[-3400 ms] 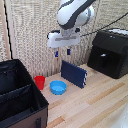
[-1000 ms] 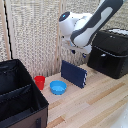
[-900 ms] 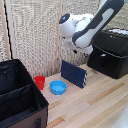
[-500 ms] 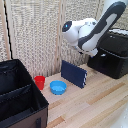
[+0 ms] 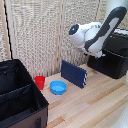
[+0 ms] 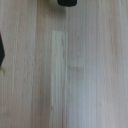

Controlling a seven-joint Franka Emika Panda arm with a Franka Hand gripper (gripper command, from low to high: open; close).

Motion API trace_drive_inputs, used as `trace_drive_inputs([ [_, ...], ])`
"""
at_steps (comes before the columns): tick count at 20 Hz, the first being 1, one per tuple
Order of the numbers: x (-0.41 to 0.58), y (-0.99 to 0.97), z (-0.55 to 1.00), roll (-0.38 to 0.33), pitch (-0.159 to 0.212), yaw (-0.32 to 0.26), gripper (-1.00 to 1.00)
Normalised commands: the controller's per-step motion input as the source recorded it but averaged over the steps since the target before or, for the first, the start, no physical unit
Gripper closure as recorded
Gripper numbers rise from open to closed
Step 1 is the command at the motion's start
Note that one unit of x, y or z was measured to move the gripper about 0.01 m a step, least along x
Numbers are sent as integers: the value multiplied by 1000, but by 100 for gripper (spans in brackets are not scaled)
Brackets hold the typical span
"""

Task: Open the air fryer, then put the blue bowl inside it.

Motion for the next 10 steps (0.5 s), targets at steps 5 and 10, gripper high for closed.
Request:
trace_drive_inputs([
  [5, 0, -658, -224, 0, -24, 103, -100],
  [10, 0, -692, -87, -3, -15, 112, -100],
])
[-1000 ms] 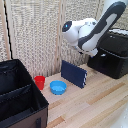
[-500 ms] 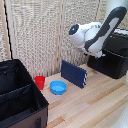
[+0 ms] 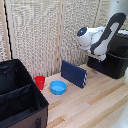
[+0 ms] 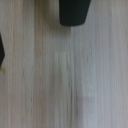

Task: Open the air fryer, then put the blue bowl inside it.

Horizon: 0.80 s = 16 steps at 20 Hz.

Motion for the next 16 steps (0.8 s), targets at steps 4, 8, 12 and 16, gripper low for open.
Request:
trace_drive_inputs([
  [4, -40, -684, -1, -34, 1, 116, -100],
  [8, -43, -655, 0, -39, 7, 124, -100],
  [12, 0, -616, 0, -10, 7, 140, -100],
  [16, 9, -184, -1, 8, 14, 30, 100],
])
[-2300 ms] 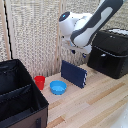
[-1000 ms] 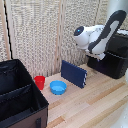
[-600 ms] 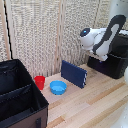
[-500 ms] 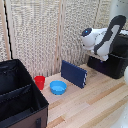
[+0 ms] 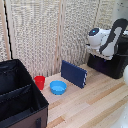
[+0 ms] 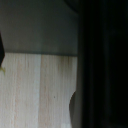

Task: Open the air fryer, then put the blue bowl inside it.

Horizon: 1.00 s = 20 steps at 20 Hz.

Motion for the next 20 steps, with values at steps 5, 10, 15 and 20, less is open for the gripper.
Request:
trace_drive_inputs([
  [5, 33, 51, 7, 5, 17, -8, 100],
  [10, 8, 81, 413, 166, 168, -96, 100],
  [15, 0, 163, 415, 172, 135, -129, 100],
  [20, 0, 286, 331, 191, 83, -140, 100],
])
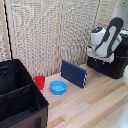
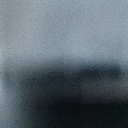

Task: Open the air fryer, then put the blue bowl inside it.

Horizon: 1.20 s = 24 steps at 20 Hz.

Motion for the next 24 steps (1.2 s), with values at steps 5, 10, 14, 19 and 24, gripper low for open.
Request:
trace_drive_inputs([
  [5, -54, 482, 333, 140, -6, -147, 100],
  [10, -325, 963, 42, 0, -66, 0, 100],
  [14, -254, 985, 0, 0, -87, 0, 100],
  [19, 143, 901, -12, -16, -36, -84, 100],
  [24, 450, 592, -101, -65, -21, -117, 100],
])
